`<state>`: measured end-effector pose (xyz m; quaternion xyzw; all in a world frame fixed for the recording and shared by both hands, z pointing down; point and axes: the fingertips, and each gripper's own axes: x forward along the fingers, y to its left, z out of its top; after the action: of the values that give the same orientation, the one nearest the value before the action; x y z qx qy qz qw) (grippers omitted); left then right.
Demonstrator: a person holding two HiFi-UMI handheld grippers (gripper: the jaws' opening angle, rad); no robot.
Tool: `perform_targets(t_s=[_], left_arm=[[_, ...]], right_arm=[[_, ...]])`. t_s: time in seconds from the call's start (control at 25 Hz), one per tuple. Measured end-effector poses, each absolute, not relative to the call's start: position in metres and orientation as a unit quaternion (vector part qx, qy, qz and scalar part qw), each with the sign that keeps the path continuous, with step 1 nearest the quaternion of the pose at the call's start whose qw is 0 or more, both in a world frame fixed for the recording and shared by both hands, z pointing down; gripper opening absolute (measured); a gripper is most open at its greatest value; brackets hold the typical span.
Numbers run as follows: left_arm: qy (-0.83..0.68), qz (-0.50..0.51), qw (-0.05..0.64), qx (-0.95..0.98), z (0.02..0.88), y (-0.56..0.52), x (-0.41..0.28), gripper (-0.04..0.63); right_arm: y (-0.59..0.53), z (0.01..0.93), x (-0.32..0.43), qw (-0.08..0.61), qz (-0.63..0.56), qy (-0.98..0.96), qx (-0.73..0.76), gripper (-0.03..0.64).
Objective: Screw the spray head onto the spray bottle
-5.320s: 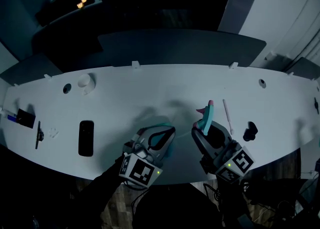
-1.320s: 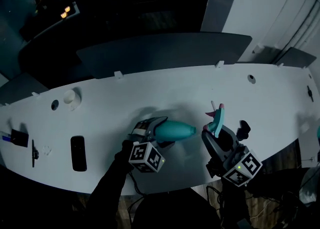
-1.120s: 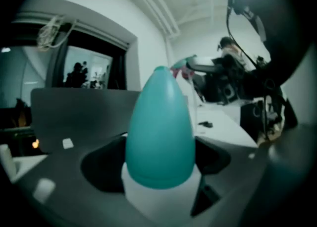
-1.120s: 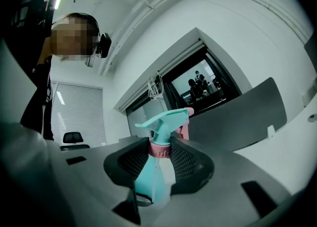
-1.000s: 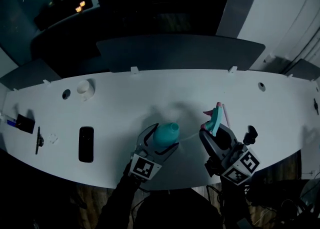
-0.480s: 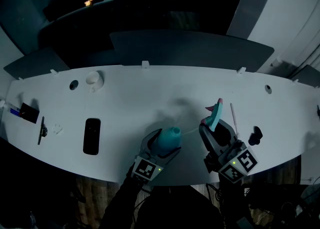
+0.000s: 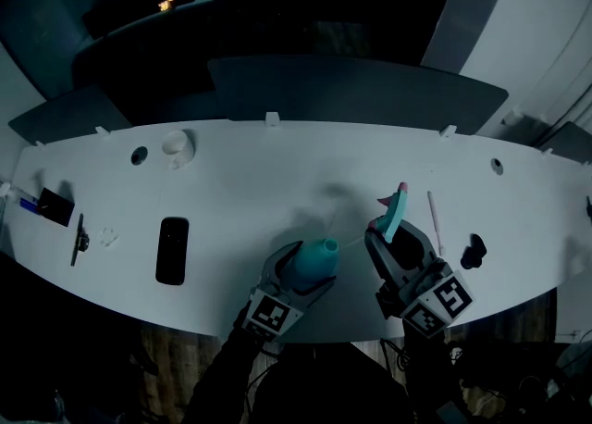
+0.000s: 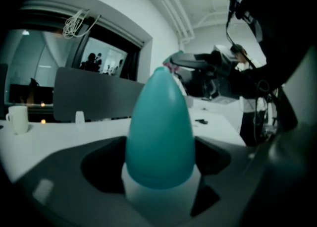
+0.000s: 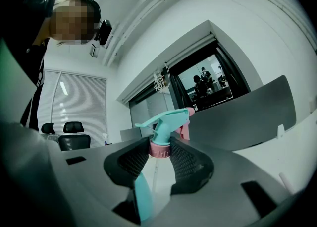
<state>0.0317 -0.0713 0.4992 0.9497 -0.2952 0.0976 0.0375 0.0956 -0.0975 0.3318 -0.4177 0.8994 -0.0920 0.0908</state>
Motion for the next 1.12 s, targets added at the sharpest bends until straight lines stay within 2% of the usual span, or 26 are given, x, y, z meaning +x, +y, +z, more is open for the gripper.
perform_targets(t_s=[0.64,0.88,1.12], left_arm=[[-0.254,0.093,0.036,0.962,0.499,-0.057,0.039,0.414],[-0.252,0.097,0.041,0.962,0.501,-0.058,0.037,0.414],[-0.249,0.14,0.009,0.958,0.507,-0.059,0.038,0.416]], right_arm=[[-0.107,0.393,0.067,-0.019,-0.089,0.903,-0.421,0.123],[-0.11,0.398,0.057,-0.032,-0.086,0.908,-0.408,0.123],[-0.106,0.4,0.052,-0.033,-0.091,0.91,-0.403,0.123]])
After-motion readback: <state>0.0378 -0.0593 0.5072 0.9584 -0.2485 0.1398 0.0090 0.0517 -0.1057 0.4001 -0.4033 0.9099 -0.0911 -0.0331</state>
